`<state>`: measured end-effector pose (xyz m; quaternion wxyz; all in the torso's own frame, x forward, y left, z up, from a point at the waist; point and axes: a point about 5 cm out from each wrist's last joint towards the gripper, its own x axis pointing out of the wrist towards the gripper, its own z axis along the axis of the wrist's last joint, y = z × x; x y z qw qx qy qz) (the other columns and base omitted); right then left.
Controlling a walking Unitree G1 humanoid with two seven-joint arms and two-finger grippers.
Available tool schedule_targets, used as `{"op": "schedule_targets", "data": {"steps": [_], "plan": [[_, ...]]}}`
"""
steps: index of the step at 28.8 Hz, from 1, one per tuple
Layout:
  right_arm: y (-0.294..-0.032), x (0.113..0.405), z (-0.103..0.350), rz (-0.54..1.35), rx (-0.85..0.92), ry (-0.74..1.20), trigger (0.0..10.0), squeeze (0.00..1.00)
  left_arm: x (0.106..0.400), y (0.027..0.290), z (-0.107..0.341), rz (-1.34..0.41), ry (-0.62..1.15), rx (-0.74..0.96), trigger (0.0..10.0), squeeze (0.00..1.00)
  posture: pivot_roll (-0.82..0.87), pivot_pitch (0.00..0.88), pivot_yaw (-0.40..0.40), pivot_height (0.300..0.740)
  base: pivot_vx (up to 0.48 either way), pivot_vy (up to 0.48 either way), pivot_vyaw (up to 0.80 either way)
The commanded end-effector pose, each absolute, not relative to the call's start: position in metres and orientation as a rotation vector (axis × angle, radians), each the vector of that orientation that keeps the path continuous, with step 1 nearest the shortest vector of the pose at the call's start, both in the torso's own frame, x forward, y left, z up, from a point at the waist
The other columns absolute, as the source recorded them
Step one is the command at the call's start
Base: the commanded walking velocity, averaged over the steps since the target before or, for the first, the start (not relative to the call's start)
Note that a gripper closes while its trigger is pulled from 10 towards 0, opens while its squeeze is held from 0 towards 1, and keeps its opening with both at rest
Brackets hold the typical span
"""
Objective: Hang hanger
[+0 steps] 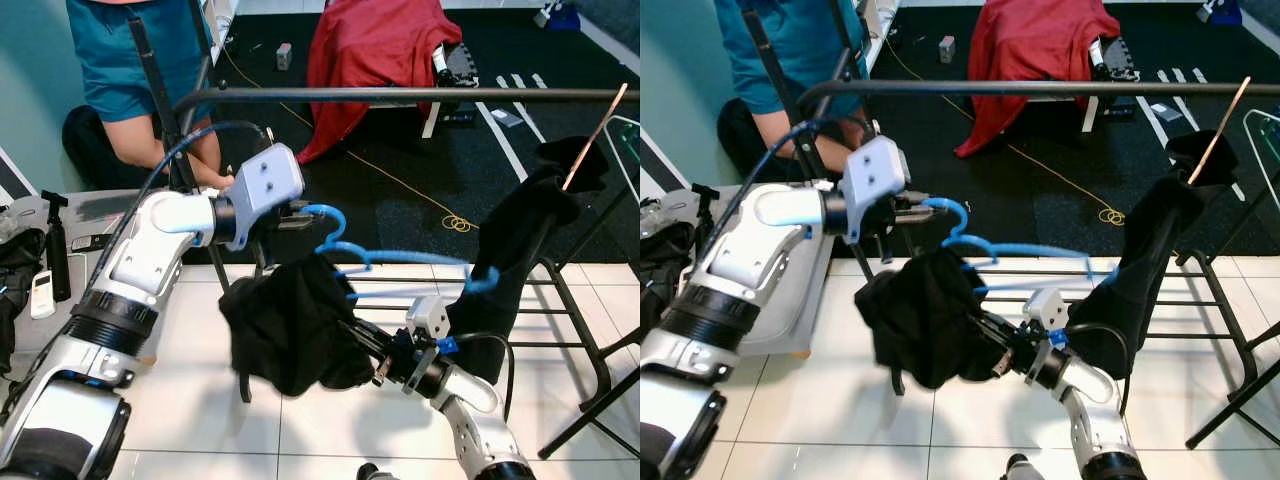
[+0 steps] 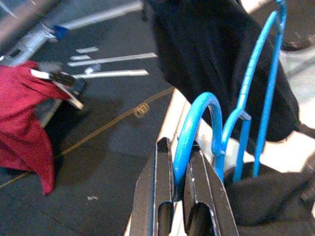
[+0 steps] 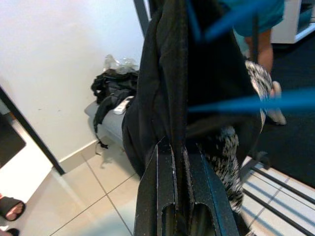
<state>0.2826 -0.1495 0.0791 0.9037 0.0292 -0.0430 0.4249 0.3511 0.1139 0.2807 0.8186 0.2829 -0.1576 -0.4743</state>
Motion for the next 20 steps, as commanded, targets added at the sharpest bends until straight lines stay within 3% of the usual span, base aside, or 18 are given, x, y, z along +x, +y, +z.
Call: {"op": "schedule_targets", "data": {"steps": [1, 11, 20], "plan": [[-0.148, 0.273, 0.073, 0.911, 0.05, -0.065, 0.0, 0.0, 0.355, 0.124, 0.294, -0.93, -0.389, 0.613, 0.0, 0.0, -0.05, 0.15, 0.038, 0.74, 0.0, 0.0, 0.0], [-0.144, 0.266, 0.082, 0.972, 0.008, -0.14, 0.0, 0.0, 0.358, 0.129, 0.287, -0.906, -0.363, 0.695, 0.0, 0.0, -0.06, 0.163, 0.042, 0.74, 0.0, 0.0, 0.0], [-0.138, 0.26, 0.097, 1.096, -0.085, -0.161, 0.0, 0.0, 0.351, 0.127, 0.261, -1.023, -0.289, 0.867, 0.0, 0.0, -0.06, 0.168, 0.047, 0.74, 0.0, 0.0, 0.0]]}}
